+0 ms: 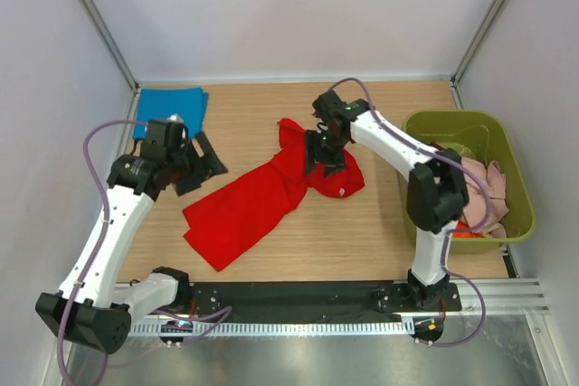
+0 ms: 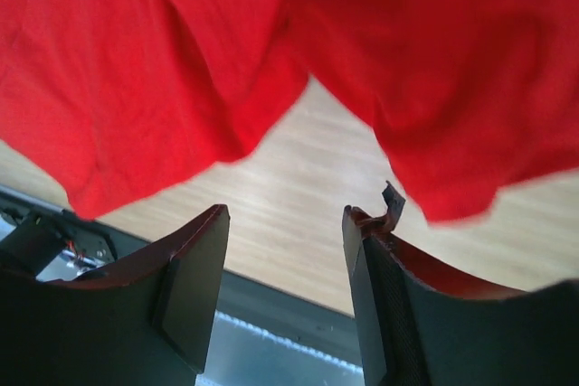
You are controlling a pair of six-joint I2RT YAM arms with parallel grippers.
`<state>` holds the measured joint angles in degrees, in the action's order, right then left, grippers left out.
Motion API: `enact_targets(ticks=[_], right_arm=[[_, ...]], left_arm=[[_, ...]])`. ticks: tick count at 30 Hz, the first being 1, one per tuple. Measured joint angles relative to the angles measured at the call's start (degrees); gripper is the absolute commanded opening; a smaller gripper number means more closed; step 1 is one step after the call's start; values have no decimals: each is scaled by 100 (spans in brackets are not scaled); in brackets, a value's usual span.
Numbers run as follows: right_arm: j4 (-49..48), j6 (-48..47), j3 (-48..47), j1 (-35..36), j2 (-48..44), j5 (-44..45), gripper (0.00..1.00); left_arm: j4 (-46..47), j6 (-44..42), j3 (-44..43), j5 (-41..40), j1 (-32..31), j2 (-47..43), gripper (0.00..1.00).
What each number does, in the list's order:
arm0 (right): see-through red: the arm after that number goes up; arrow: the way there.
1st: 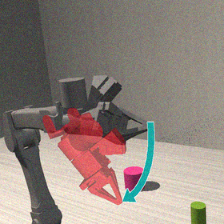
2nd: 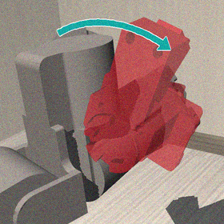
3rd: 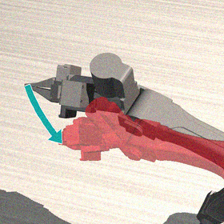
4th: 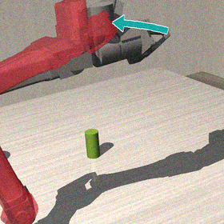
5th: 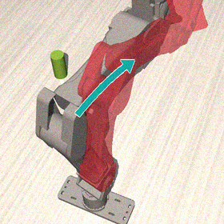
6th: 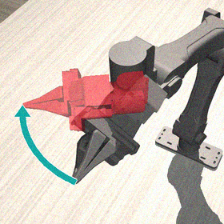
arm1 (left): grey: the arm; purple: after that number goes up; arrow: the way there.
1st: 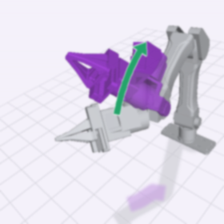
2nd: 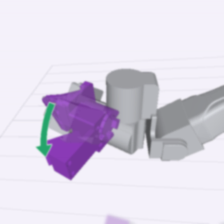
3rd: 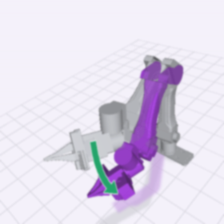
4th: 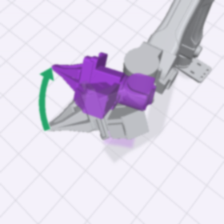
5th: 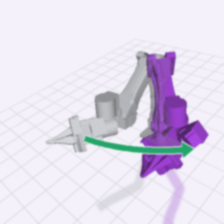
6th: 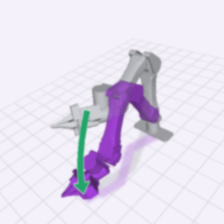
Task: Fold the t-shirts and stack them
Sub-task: Flatten the tshirt out
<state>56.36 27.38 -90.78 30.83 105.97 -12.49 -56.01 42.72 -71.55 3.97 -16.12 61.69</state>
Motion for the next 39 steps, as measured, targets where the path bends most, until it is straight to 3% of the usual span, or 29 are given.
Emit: enact_targets(ticks=[4, 9, 12, 13, 14, 18, 24, 28, 33, 39], right_arm=[[-170, -125, -981, 240, 1123, 109, 62], [-55, -131, -2208, 573, 2188, 710, 64], [2, -129, -2236, 636, 2312, 1064, 54], [7, -136, -2221, 619, 2317, 1182, 44], [11, -133, -2205, 586, 2317, 1287, 40], [-74, -50, -2052, 205, 2317, 1497, 33], [-109, -168, -1711, -881, 2317, 1799, 35], [-155, -380, -1593, -1248, 2253, 2055, 46], [-146, -634, -1233, -903, 1694, 1985, 53], [-264, -723, -1226, -267, 761, 1561, 53]], left_arm=[[-437, -13, 879, -55, 413, -120, 74], [-697, -120, 973, -39, 680, -354, 74], [-732, -149, 975, -24, 682, -494, 73], [-734, -157, 975, -24, 684, -522, 73], [-737, -173, 975, -24, 688, -535, 73], [-828, -275, 927, -26, 691, -354, 72], [-802, -221, 979, -26, 693, 85, 72], [-693, 61, 1325, -46, 702, 474, 70], [-487, 446, 1744, -227, 1001, 1010, 64], [-74, 647, 2146, -306, 1847, 1311, 57]])
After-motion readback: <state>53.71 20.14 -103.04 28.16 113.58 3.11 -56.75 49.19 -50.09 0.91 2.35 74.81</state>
